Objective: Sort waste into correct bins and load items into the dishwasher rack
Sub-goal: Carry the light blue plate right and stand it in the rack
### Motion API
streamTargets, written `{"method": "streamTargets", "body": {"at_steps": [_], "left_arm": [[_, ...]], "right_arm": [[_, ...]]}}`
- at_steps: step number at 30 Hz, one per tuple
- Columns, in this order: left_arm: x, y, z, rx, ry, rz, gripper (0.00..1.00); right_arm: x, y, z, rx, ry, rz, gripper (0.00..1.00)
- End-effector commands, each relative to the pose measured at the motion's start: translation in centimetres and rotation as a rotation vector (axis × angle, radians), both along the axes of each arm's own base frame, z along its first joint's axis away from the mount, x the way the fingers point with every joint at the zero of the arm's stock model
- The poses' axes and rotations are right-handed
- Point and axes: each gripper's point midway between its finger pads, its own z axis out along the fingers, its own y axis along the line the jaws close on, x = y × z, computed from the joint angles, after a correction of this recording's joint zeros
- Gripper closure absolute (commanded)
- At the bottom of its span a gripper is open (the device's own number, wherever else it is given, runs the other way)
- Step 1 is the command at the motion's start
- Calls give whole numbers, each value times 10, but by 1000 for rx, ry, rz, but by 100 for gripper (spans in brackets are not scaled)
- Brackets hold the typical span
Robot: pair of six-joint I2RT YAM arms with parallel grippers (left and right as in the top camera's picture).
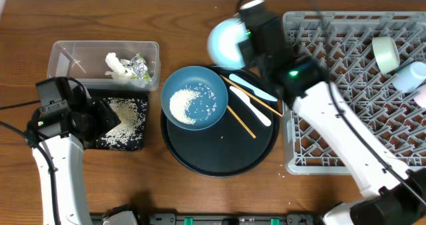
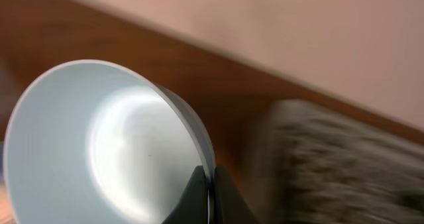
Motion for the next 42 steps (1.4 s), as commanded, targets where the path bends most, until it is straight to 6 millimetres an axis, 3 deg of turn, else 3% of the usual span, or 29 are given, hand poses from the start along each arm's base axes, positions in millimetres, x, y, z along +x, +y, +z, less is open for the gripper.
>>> {"method": "streamTargets", "body": {"at_steps": [1, 6, 11, 19, 25, 34, 42], "left_arm": [[-1, 3, 0, 10, 3, 3, 39], [-1, 3, 0, 10, 3, 3, 39], [-1, 3, 0, 10, 3, 3, 39], [-1, 3, 0, 10, 3, 4, 39], [-1, 3, 0, 10, 3, 4, 39], [-1, 3, 0, 10, 4, 3, 39], [-1, 3, 0, 9, 4, 4, 39]], "right_arm": [[14, -87, 27, -231, -108, -301, 99], [28, -166, 43, -331, -150, -502, 99], [28, -241, 42, -368, -146, -696, 99], [29, -324, 18, -517, -54, -856, 99], [38, -348, -2, -648, 11, -895, 99], [53, -349, -52, -688, 104, -858, 99], [60, -340, -72, -702, 136, -825, 99]]}}
